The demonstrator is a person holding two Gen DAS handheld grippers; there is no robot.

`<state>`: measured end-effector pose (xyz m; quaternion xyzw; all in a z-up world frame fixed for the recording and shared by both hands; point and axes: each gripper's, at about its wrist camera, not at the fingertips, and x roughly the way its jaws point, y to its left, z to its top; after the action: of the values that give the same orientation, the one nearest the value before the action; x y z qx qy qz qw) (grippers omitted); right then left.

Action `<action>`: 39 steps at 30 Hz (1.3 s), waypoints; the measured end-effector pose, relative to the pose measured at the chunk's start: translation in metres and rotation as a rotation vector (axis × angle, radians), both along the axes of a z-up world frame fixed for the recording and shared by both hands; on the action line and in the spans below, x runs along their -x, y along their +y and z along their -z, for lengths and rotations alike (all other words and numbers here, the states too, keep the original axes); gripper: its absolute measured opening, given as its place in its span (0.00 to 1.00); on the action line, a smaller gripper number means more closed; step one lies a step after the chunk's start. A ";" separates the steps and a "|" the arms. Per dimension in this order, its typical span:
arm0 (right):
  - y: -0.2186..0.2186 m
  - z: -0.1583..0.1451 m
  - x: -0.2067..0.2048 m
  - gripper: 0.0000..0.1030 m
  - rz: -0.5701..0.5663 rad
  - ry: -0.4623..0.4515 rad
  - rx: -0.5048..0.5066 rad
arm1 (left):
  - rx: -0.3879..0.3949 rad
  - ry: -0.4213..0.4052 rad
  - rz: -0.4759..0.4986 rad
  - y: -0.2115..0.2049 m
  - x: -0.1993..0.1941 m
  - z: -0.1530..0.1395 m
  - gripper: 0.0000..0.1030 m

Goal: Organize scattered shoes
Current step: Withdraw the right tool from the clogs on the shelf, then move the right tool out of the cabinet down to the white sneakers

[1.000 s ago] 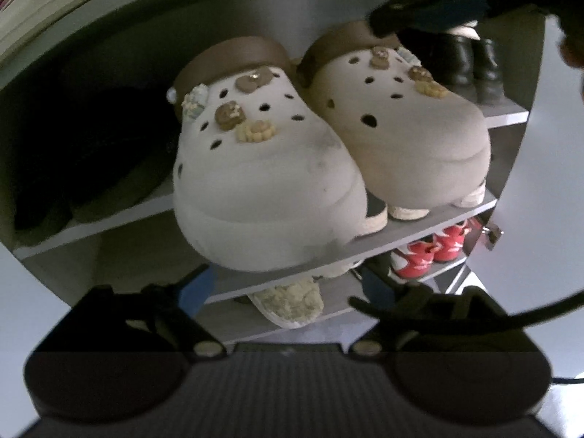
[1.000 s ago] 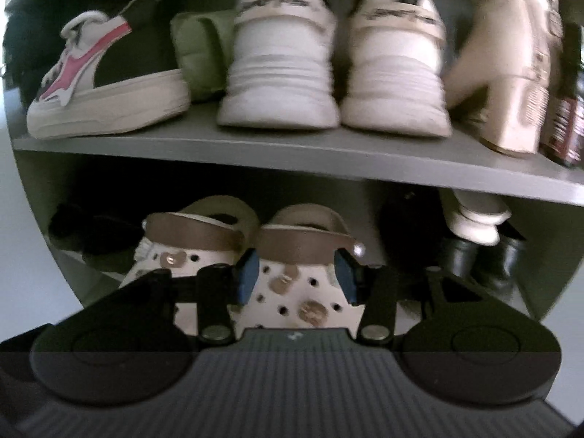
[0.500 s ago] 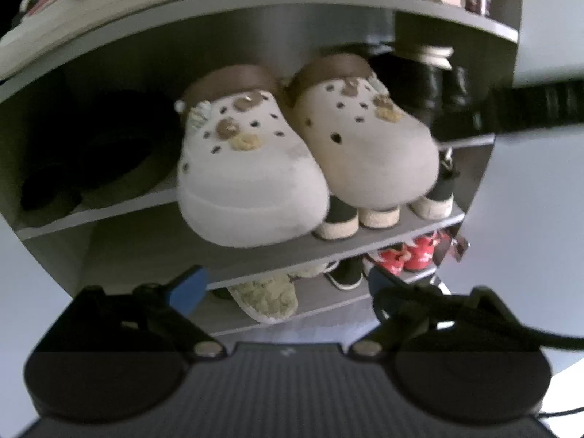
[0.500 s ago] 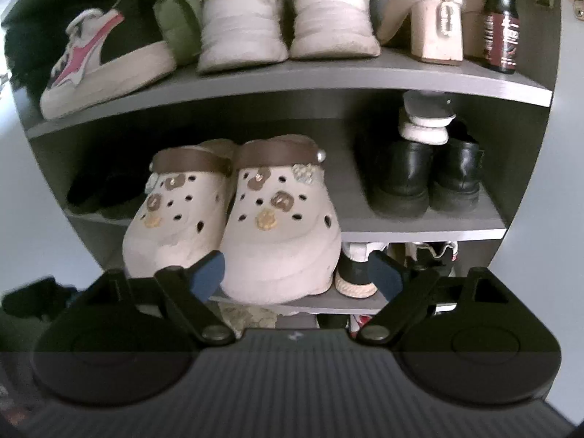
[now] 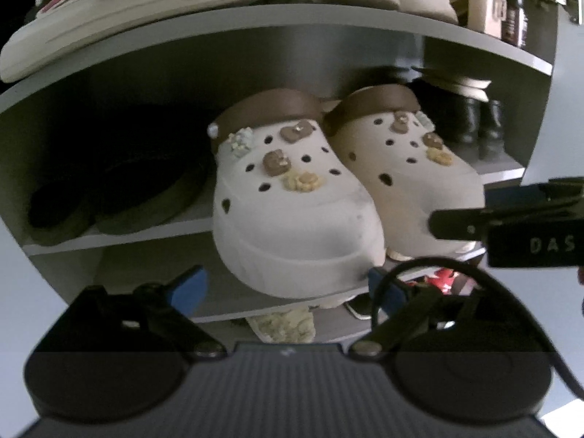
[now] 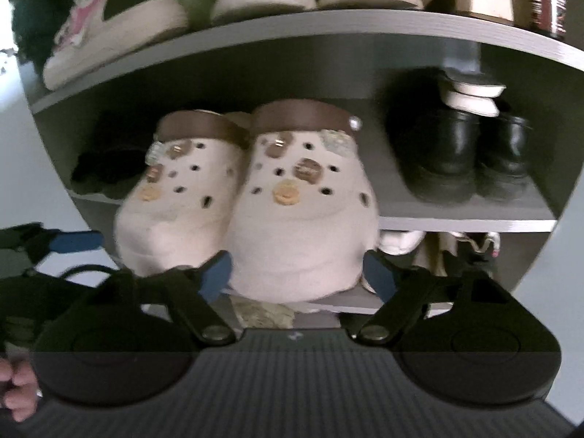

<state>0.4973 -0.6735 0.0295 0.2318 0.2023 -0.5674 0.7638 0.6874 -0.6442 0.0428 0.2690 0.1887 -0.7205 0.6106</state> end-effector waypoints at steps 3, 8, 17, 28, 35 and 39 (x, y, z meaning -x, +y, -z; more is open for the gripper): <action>0.001 -0.001 0.000 0.76 0.010 -0.012 0.002 | 0.006 0.006 0.016 -0.004 -0.001 -0.001 0.92; -0.007 -0.005 -0.003 0.75 0.020 -0.023 0.011 | 0.004 0.032 0.001 -0.018 -0.004 -0.003 0.88; -0.036 -0.004 -0.014 0.74 0.028 -0.026 0.047 | 0.006 0.040 -0.023 -0.053 -0.007 -0.003 0.90; -0.036 -0.002 -0.016 0.73 0.084 -0.049 0.049 | -0.034 0.033 -0.041 -0.052 -0.013 -0.001 0.91; 0.011 -0.005 -0.002 0.73 0.174 -0.003 0.000 | -0.064 0.025 -0.015 0.006 -0.029 -0.008 0.92; 0.042 -0.002 0.006 0.72 0.239 0.041 -0.020 | -0.086 0.027 0.081 0.028 -0.033 -0.013 0.92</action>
<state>0.4915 -0.6320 0.0314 0.2502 0.1944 -0.6570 0.6841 0.7204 -0.6161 0.0557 0.2925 0.2168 -0.7395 0.5662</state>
